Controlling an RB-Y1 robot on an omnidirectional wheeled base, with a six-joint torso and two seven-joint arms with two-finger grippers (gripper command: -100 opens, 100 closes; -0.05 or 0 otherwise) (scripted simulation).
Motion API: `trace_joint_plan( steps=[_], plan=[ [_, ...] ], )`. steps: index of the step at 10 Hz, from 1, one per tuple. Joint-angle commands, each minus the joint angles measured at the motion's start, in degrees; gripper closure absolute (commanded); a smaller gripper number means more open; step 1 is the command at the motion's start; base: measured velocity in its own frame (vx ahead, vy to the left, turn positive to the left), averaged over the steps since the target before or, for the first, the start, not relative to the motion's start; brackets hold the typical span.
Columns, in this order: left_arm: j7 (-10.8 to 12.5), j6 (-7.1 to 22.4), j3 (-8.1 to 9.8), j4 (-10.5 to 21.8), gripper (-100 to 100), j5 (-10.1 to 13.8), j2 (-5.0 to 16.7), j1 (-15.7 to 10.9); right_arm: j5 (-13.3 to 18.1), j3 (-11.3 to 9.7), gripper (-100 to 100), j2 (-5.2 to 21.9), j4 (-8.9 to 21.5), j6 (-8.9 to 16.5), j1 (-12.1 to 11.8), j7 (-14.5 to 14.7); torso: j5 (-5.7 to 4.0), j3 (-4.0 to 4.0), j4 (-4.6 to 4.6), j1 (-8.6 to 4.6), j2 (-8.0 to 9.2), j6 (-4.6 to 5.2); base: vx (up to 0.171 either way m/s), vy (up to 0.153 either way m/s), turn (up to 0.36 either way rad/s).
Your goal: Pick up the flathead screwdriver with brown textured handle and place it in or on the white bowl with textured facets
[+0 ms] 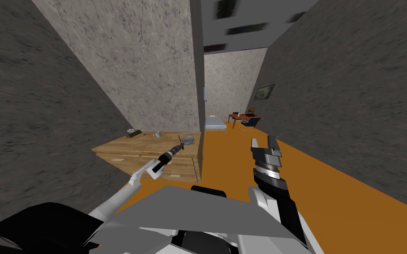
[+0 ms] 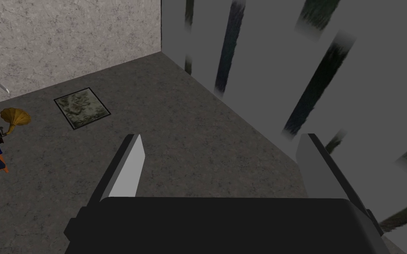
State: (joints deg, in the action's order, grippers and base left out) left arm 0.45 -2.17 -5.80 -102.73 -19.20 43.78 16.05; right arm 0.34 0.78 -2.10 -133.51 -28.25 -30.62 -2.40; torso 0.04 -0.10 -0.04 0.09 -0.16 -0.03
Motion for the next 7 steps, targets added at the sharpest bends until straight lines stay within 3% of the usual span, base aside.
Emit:
trace_joint_plan(
  steps=[1, 3, 4, 5, 7],
  plan=[
    [0.2, 0.2, 0.55, 2.0, -100, 0.4, 0.1, -1.5, 0.0, 0.0, 0, 0.0, 0.0, 0.0, 0.0, 0.0, 0.00, 0.00, 0.00, 0.00, 0.00, 0.00, -0.017, -0.012, -0.184],
    [0.5, 0.5, 1.24, 4.6, -100, 0.9, 0.3, -3.4, 0.0, 0.0, 0, 0.0, 0.0, 0.0, 0.0, 0.0, -0.03, 0.14, 0.06, -0.13, 0.24, 0.03, -0.049, -0.020, -0.182],
    [0.1, 0.0, 0.98, 4.1, -100, 0.5, -0.3, -2.8, 0.0, 0.0, 0, 0.0, 0.0, 0.0, 0.0, 0.0, -0.04, 0.19, 0.07, -0.15, 0.32, 0.01, -0.026, -0.011, -0.021],
    [0.2, 0.0, 1.05, 4.2, 100, 0.5, -0.3, -2.9, 0.0, 0.0, 0, 0.0, 0.0, 0.0, 0.0, 0.0, -0.03, 0.17, 0.07, -0.12, 0.27, -0.02, -0.004, -0.001, 0.011],
    [0.2, 0.1, 1.05, 4.3, 100, 0.5, -0.2, -2.8, 0.0, 0.0, 0, 0.0, 0.0, 0.0, 0.0, 0.0, -0.03, 0.13, 0.06, -0.14, 0.21, 0.02, 0.000, 0.000, 0.000]
  ],
)
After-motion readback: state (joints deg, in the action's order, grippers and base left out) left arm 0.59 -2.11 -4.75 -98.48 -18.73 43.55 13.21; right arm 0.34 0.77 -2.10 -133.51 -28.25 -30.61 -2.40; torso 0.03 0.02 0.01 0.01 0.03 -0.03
